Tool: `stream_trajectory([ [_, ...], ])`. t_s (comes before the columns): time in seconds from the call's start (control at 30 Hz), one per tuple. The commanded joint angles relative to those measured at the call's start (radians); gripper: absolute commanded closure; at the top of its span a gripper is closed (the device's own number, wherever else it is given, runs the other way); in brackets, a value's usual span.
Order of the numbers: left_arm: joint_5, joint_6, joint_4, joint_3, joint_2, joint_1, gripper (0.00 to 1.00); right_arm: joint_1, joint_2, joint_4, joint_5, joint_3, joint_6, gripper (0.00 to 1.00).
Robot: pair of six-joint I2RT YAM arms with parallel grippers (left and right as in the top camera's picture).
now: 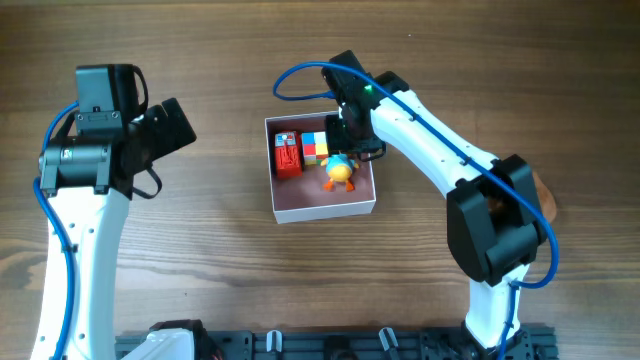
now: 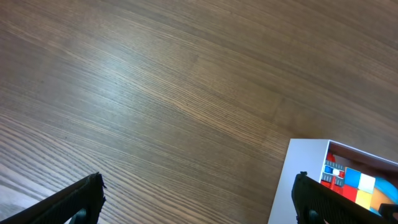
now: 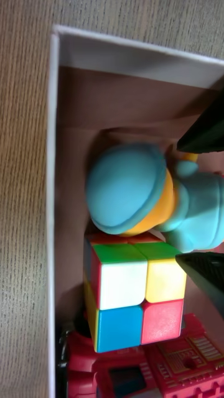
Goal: Pack container
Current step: 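Lower the duck into the box and open the right gripper, then grasp the brown plush bear with the right gripper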
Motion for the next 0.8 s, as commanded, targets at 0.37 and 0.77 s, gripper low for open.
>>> stream_trajectory([
  [0.37,-0.006,-0.012,-0.001,0.005,-0.008,0.006,0.02,-0.224,-0.592,-0.27,0.15,0.055,-0.156,0.17],
  [0.77,-0.006,-0.009,-0.026,0.005,-0.008,0.006,0.01,-0.946,-0.608,-0.193,0.053,-0.43,-0.529,0.0],
])
